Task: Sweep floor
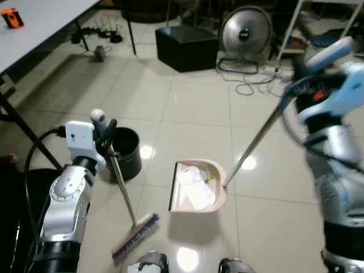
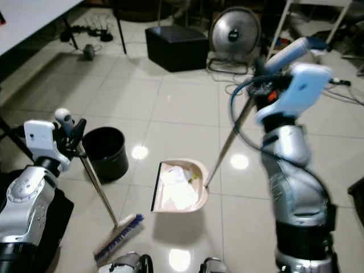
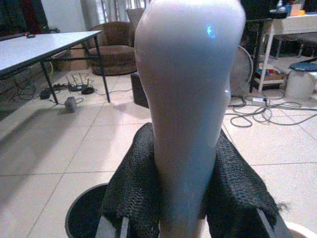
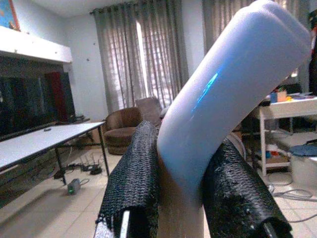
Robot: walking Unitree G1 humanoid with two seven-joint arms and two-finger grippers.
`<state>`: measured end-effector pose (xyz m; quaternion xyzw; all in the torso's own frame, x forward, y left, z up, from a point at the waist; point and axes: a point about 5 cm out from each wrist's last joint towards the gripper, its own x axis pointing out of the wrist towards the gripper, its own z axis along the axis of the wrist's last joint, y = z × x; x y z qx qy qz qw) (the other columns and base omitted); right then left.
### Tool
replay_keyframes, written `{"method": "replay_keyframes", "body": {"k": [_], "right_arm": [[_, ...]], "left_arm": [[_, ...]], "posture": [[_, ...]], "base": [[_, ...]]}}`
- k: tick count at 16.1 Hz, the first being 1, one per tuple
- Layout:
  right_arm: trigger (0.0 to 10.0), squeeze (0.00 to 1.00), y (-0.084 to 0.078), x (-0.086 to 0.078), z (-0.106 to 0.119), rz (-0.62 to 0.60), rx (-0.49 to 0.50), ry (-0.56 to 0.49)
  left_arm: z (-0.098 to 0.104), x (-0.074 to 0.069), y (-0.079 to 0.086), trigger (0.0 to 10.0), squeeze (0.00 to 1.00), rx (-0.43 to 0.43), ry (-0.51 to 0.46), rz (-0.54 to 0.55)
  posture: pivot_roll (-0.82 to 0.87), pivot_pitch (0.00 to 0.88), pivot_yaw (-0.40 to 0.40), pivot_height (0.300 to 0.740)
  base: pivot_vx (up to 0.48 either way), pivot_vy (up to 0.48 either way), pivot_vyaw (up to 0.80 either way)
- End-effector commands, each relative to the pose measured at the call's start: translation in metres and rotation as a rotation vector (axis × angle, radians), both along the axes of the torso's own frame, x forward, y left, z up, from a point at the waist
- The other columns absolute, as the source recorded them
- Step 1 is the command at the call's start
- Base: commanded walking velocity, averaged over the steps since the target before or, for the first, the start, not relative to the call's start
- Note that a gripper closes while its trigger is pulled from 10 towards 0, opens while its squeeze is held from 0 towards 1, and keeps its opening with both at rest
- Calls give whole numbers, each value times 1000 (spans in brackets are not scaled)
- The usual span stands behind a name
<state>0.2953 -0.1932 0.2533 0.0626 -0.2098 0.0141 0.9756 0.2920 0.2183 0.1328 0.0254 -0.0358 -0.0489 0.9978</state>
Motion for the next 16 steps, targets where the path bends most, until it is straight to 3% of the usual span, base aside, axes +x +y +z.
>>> {"method": "replay_keyframes", "body": {"k": [1,7,16], "right_arm": [[10000,0,-1,-3,18,25,11,-46],[10000,0,-1,-1,29,37,25,-41],[10000,0,-11,1,39,7,56,-44]], "left_arm": [[12,-4,-6,10000,0,12,-59,-14],[15,-11,-16,10000,0,6,-58,-21],[16,-10,-28,10000,0,24,-33,-63]], "posture": [[19,0,48,740],[19,0,46,740],[22,0,60,740]], "base": [[0,0,0],[344,0,766],[363,0,0]]}}
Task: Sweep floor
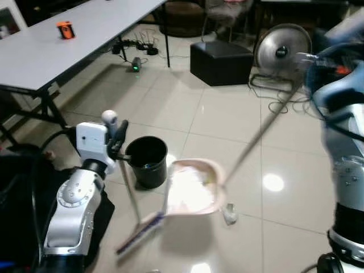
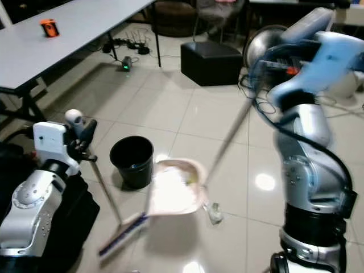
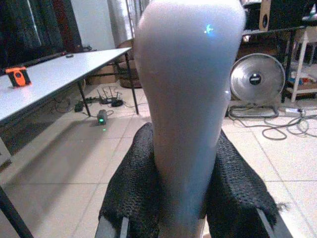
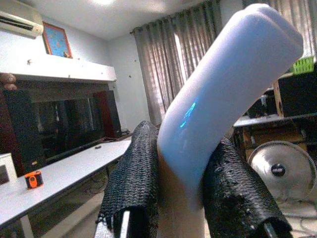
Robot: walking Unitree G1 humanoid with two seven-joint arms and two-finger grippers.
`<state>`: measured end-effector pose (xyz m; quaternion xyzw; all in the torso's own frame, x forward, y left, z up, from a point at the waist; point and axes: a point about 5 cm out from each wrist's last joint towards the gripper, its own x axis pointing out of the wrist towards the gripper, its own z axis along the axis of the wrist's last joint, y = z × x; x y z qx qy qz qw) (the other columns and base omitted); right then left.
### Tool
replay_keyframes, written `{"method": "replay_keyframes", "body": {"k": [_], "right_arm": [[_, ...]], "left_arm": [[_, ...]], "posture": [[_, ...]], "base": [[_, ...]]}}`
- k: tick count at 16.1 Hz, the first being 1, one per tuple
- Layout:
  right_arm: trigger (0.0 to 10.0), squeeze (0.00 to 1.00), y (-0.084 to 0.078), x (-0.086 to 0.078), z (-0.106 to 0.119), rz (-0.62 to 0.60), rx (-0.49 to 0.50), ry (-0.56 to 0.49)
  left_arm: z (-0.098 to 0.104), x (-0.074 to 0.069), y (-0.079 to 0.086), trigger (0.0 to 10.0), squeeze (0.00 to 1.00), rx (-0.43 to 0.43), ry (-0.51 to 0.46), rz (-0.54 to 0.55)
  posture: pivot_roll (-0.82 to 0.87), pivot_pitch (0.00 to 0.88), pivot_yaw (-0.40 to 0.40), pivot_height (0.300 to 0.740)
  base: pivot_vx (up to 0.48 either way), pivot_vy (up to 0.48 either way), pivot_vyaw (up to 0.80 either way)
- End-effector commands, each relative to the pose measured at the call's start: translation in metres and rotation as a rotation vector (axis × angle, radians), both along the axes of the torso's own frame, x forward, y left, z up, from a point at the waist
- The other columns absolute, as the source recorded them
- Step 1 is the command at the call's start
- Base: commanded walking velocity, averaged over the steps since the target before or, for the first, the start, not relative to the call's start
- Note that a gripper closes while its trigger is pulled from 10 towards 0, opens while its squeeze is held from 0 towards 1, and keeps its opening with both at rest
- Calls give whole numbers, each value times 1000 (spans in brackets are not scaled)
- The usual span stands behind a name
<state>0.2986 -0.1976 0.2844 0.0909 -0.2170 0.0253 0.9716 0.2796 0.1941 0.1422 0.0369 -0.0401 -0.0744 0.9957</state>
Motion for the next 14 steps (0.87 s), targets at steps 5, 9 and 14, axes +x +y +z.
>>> {"method": "replay_keyframes", "body": {"k": [5,9,14], "right_arm": [[10000,0,-4,0,13,-11,-22,-25],[10000,0,-2,2,15,2,-30,-24],[10000,0,-4,2,16,-2,-2,-33]], "left_arm": [[8,1,-3,10000,0,-18,-20,2],[5,-3,0,10000,0,-24,-11,8],[3,-4,-1,10000,0,-15,0,2]], "posture": [[29,0,52,740],[27,0,55,740],[27,0,57,740]], "base": [[367,0,0],[369,0,100],[371,0,0]]}}
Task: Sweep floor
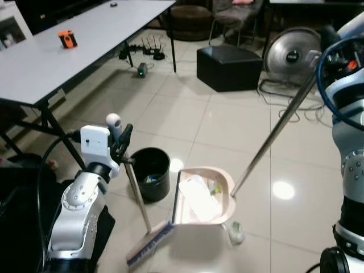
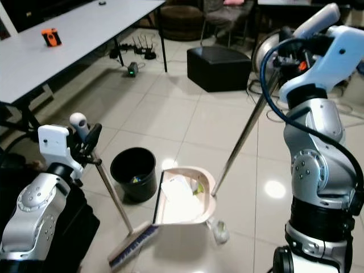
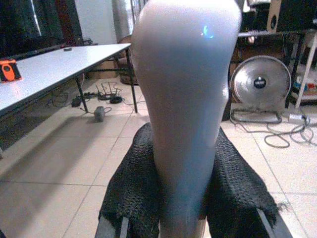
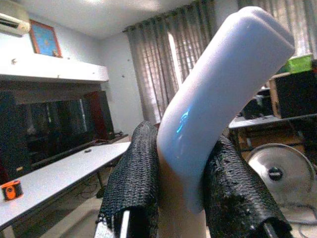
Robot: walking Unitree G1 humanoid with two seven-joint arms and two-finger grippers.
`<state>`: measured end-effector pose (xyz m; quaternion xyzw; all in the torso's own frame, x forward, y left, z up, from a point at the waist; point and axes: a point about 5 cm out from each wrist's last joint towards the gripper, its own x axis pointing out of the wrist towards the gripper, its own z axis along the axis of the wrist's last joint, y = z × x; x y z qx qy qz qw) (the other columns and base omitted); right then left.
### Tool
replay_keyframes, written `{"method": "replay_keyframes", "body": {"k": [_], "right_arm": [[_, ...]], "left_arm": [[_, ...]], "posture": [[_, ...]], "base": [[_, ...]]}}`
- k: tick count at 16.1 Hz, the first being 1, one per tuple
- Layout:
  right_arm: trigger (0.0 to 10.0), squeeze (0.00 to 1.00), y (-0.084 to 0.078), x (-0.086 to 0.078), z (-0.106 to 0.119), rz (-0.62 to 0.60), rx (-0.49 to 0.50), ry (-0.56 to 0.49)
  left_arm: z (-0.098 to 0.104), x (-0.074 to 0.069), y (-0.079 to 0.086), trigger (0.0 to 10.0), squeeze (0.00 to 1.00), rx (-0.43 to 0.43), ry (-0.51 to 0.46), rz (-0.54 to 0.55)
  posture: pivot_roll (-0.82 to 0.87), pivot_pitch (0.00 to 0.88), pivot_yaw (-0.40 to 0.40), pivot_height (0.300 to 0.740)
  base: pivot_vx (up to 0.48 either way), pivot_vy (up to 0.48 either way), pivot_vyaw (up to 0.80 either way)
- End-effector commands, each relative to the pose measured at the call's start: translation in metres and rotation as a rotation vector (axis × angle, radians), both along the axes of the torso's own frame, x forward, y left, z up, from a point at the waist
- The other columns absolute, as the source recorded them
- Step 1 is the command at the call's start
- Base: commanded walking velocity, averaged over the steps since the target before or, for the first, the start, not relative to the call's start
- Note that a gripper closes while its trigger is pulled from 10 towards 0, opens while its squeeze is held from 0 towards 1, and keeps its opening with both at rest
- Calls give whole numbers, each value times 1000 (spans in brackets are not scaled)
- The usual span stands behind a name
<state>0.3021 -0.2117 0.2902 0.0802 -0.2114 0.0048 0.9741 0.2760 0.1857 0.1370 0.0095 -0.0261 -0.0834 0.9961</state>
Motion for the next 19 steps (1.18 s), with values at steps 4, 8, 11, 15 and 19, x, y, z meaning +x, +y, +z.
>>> {"method": "replay_keyframes", "body": {"k": [4,8,11,15,19], "right_arm": [[10000,0,13,-1,11,53,-4,-43],[10000,0,14,1,10,59,0,-40],[10000,0,14,0,10,61,6,-46],[10000,0,11,-1,11,48,29,-57],[10000,0,7,-2,12,33,34,-67]], "left_arm": [[9,-1,8,10000,0,41,-31,23],[9,0,8,10000,0,43,-30,22],[8,0,6,10000,0,43,-30,18],[8,0,6,10000,0,42,-29,13],[7,1,5,10000,0,46,-31,6]], "posture": [[30,0,58,740],[32,0,57,740],[28,0,58,740],[25,0,58,740],[18,0,58,740]], "base": [[368,0,306],[369,0,800],[370,0,267],[368,0,0],[371,0,0]]}}
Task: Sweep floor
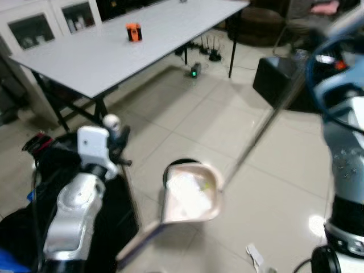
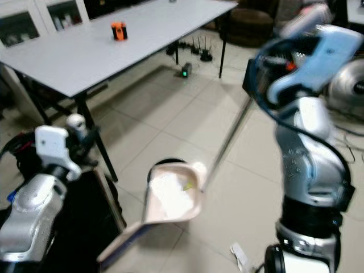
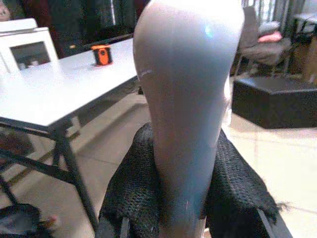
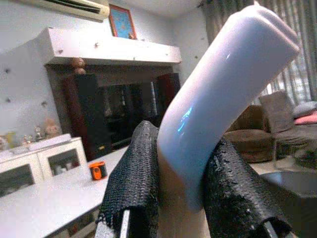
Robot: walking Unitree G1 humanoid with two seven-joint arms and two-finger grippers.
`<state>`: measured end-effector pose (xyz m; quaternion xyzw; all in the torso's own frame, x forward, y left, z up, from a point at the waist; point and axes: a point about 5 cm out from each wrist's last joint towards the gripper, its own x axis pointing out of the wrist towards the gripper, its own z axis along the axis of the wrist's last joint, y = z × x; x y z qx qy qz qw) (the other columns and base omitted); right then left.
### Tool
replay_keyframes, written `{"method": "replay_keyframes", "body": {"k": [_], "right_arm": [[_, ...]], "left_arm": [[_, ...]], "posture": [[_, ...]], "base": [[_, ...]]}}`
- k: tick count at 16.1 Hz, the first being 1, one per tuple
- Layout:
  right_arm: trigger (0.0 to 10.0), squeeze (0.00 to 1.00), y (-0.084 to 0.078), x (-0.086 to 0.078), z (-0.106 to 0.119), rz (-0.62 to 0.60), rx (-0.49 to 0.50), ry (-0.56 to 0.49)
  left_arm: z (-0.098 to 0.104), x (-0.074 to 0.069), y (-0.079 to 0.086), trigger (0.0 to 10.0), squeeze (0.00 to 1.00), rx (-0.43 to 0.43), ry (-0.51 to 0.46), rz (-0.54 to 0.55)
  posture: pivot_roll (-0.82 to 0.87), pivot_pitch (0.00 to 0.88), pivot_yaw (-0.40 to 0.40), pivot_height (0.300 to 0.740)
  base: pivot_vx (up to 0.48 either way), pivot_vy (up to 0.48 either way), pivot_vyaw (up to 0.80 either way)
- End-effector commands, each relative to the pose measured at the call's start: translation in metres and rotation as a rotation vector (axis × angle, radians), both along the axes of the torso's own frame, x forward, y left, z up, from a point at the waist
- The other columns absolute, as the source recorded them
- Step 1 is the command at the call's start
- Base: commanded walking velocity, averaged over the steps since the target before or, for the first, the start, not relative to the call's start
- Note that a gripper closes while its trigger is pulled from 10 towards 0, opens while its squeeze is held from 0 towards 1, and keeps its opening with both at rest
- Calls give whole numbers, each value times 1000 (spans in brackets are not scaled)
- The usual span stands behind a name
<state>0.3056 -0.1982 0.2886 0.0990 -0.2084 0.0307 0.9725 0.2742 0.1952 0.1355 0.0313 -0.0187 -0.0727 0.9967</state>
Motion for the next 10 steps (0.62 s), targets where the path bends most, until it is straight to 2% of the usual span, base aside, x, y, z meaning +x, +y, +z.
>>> {"method": "replay_keyframes", "body": {"k": [1,10], "right_arm": [[10000,0,-8,-6,14,-33,10,-69],[10000,0,-11,-5,15,-52,0,-80]], "left_arm": [[8,3,-5,10000,0,3,-41,-19],[6,3,-7,10000,0,-2,-43,-26]], "posture": [[16,0,59,740],[13,0,54,740]], "base": [[371,0,0],[368,0,0]]}}
